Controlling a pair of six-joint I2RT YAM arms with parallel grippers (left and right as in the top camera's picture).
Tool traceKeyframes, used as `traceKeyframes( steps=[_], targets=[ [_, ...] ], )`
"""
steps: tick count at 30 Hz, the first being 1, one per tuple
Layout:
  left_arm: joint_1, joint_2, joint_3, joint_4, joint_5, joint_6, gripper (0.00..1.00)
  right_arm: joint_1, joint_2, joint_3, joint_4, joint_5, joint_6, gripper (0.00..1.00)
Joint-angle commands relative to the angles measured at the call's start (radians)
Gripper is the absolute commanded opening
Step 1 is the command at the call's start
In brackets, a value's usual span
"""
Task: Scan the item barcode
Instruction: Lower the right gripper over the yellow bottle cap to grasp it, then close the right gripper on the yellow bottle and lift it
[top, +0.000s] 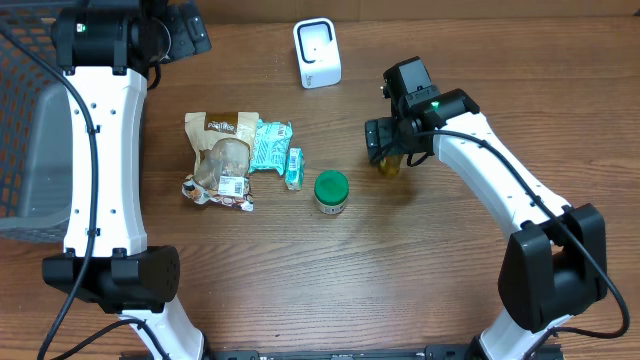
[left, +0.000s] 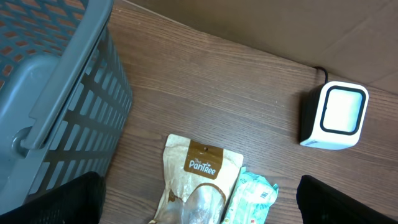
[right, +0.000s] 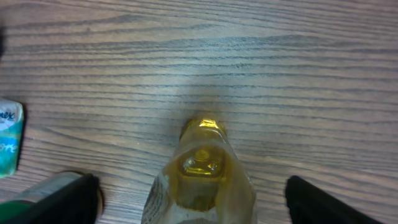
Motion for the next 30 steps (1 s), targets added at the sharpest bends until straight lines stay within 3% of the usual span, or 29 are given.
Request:
traceKeyframes(
  steps=[1,7,13,23,30],
  targets=[
    [-0.001,-0.006,0.019,0.001,-0.003,-0.003,1.0,-0.003,0.003,0.006,0.004,0.008,-0.002,0.86],
    [-0.001,-0.006,0.019,0.001,-0.003,-0.003,0.99,-0.003,0.003,0.006,-0.005,0.007,-0.001,0.8],
    [-0.001,-0.006,0.019,0.001,-0.003,-0.003,1.0,-0.003,0.003,0.006,0.002,0.007,-0.001,0.85],
    [-0.001,-0.006,0.019,0.001,-0.003,-0.003,1.0,-0.003,0.003,0.006,0.015,0.011,-0.001,0.85],
    [-0.001,-0.006,0.019,0.001,-0.003,-0.003,1.0,-0.003,0.003,0.006,0.009,0.01,-0.001,0.65]
  ],
)
